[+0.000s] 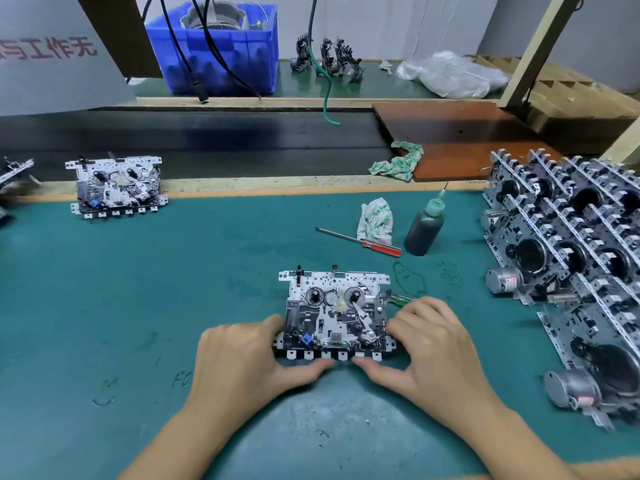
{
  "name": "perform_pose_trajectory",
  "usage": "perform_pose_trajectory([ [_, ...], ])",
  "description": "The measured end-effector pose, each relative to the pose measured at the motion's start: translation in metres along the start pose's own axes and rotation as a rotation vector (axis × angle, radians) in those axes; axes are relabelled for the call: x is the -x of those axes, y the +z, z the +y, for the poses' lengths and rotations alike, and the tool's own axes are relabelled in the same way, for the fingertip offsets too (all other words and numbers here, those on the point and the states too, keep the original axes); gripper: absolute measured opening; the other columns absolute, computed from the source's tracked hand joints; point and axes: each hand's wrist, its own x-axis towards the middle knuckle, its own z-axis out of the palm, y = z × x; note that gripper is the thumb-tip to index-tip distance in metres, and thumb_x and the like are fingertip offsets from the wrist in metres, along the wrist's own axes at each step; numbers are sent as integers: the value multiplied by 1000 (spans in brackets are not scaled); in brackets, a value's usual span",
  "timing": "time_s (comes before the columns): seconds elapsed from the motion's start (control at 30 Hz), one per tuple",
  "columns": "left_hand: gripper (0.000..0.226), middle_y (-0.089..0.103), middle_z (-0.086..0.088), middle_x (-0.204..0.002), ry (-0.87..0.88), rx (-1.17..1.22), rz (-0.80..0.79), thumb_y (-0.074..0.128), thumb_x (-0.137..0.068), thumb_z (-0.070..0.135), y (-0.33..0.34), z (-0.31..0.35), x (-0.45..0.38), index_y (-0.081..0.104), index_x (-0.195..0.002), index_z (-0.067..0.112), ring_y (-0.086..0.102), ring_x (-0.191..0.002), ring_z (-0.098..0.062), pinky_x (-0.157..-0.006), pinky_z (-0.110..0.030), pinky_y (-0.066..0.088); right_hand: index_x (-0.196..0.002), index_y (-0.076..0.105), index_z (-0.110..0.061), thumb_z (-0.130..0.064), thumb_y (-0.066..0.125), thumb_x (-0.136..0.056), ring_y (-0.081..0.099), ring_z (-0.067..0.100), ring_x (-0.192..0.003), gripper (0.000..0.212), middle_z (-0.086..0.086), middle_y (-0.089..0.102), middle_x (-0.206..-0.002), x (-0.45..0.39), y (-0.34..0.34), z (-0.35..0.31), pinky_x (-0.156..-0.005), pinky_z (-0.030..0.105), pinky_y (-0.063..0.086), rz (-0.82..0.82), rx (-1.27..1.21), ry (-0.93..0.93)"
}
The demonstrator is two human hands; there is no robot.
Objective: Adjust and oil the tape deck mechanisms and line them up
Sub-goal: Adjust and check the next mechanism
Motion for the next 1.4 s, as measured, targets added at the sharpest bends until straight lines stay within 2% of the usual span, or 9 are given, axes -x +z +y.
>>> perform_pose_trajectory([
  [0.27, 60, 35, -1, -29, 17, 22, 55, 51, -58, 74, 2, 3, -1, 47, -44, 16, 41, -26, -20, -36, -19, 27, -57, 49, -12, -62, 63, -71, 42, 19, -60, 54, -7, 38, -59, -3, -2, 4, -85, 31, 39, -53, -118, -53],
  [0.43, 60, 37, 2, -31, 145, 115, 16, 49, -53, 83, 0, -1, -1, 33, -52, 25, 40, -29, -18, -36, -18, 34, -56, 52, -12, -57, 58, -73, 47, 21, -59, 49, -3, 48, -56, 0, -1, 4, -77, 29, 38, -16, -20, -10],
  [0.5, 63, 39, 5, -32, 166, 137, -15, 50, -53, 83, 1, -2, 1, 37, -50, 21, 42, -29, -13, -34, -20, 39, -57, 53, -11, -57, 57, -73, 50, 22, -60, 49, -3, 51, -57, 1, -1, 7, -78, 29, 38, -28, -5, 0],
  [0.6, 66, 39, 6, -33, 173, 128, -43, 52, -56, 80, 1, -2, 2, 49, -49, 15, 42, -30, -11, -34, -24, 41, -60, 52, -13, -68, 55, -70, 50, 20, -64, 56, -5, 52, -62, 1, -4, 11, -81, 29, 37, -72, -26, -17],
  [0.7, 59, 38, 5, -33, 301, 131, -50, 57, -62, 74, 1, -6, 4, 49, -50, 17, 41, -30, -13, -33, -21, 38, -57, 53, -14, -75, 53, -66, 49, 18, -62, 62, -6, 52, -59, 1, -5, 8, -78, 28, 36, -33, -4, 20],
  [0.93, 58, 38, 5, -34, 352, 79, -65, 54, -65, 74, -3, -13, 0, 44, -52, 18, 41, -31, -16, -33, -18, 32, -49, 51, -14, -73, 55, -65, 49, 18, -58, 62, -7, 51, -51, 1, -1, 1, -71, 29, 42, 30, 28, 57],
  [1.07, 49, 41, 6, -35, 292, 40, -67, 51, -66, 71, -3, -10, 3, 62, -62, 23, 46, -32, -13, -34, -17, 35, -56, 49, -13, -67, 56, -71, 46, 19, -63, 56, -4, 48, -58, 0, -3, 13, -75, 26, 36, -62, -33, -58],
  [1.2, 51, 40, 7, -35, 303, 65, -72, 53, -65, 70, -2, -13, 3, 58, -58, 19, 45, -32, -12, -33, -20, 39, -57, 54, -12, -60, 57, -78, 49, 21, -63, 52, -3, 51, -58, 2, -3, 15, -79, 32, 42, -42, 17, -124],
  [1.4, 54, 37, 3, -36, 455, 91, -80, 57, -69, 67, -2, -13, 5, 48, -52, 17, 38, -33, -14, -32, -19, 29, -54, 50, -12, -71, 59, -66, 50, 21, -61, 61, -3, 49, -55, 0, -2, 8, -80, 32, 40, -21, 33, -36],
])
